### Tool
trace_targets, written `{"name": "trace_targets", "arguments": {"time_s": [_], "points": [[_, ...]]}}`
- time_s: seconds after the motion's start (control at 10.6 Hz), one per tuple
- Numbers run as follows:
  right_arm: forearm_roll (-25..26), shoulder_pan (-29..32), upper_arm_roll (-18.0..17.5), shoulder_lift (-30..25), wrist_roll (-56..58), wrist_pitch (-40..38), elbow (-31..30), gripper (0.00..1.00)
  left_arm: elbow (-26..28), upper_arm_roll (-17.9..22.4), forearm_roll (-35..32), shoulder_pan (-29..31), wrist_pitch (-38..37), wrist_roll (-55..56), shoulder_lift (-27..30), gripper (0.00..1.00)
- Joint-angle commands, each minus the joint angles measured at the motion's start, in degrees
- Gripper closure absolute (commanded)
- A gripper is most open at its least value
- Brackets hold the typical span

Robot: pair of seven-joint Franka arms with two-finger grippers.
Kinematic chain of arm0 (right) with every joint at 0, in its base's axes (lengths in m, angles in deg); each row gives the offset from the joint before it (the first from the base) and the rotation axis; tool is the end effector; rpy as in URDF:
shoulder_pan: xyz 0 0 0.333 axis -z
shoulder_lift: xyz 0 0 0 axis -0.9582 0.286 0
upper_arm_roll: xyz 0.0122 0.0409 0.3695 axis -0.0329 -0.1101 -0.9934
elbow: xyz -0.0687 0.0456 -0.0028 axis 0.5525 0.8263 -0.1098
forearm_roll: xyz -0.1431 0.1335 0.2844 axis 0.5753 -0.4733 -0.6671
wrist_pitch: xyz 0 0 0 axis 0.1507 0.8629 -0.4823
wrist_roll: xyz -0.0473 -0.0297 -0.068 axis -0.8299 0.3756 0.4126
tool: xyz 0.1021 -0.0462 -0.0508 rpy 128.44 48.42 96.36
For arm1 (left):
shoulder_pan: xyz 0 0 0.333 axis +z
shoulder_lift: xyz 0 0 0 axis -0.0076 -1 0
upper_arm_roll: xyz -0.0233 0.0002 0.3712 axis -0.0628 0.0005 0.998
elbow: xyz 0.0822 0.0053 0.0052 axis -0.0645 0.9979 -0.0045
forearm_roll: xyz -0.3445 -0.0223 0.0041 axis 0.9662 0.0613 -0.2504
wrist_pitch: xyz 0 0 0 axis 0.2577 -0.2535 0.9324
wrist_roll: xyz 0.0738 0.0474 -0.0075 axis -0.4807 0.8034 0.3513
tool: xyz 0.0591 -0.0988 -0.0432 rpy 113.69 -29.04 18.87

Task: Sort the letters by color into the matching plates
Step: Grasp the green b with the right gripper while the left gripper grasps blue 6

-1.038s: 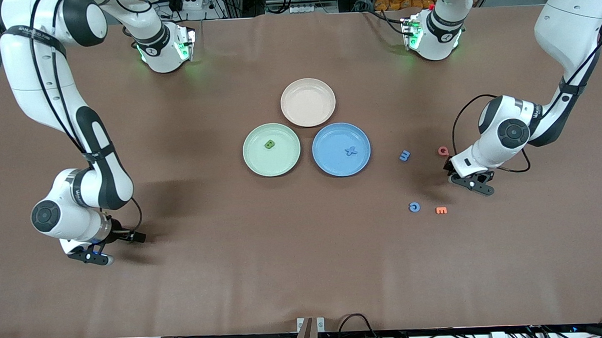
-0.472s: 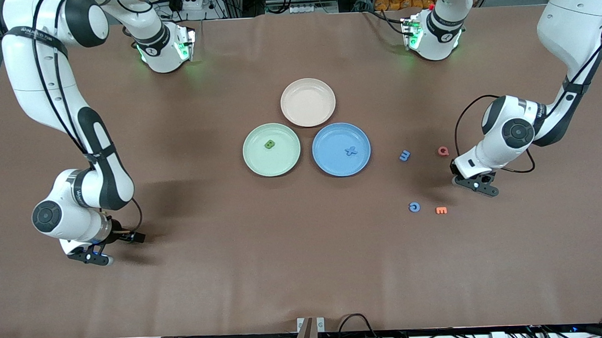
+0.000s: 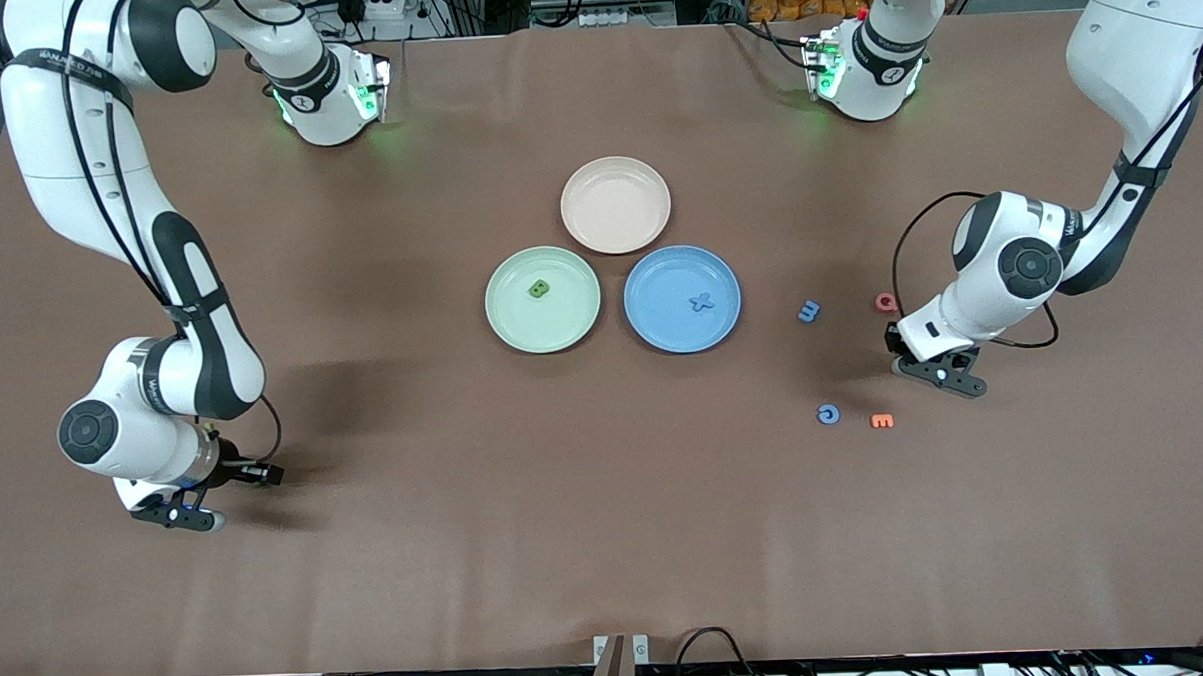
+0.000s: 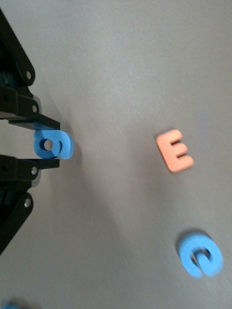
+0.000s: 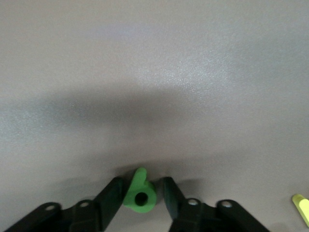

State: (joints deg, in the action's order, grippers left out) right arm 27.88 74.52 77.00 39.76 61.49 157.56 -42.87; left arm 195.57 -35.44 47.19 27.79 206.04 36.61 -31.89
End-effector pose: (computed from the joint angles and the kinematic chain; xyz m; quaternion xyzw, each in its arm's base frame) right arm 0.7093 -0.0526 0.2300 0.9945 -0.1048 0.0094 0.0011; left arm 0.5592 -0.0261 0.2704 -0.9793 0.2021 -0.0066 0.0041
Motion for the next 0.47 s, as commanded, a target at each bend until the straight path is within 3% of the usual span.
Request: {"name": "trace_targets", "arguments": {"time_s": [0.0, 0.38], "points": [[0.30, -0.34, 0.27, -2.50, 0.53, 0.35, -3.07, 0.61, -2.10, -5.95, 4.59, 0.42, -6.05, 6.49, 2.63, 1.00], [0.12, -0.34, 0.27, -4.96, 1.14, 0.26, -4.65, 0.68, -2.64, -13.34, 4.60, 0.33, -8.26, 19.68, 2.72, 1.00]]}}
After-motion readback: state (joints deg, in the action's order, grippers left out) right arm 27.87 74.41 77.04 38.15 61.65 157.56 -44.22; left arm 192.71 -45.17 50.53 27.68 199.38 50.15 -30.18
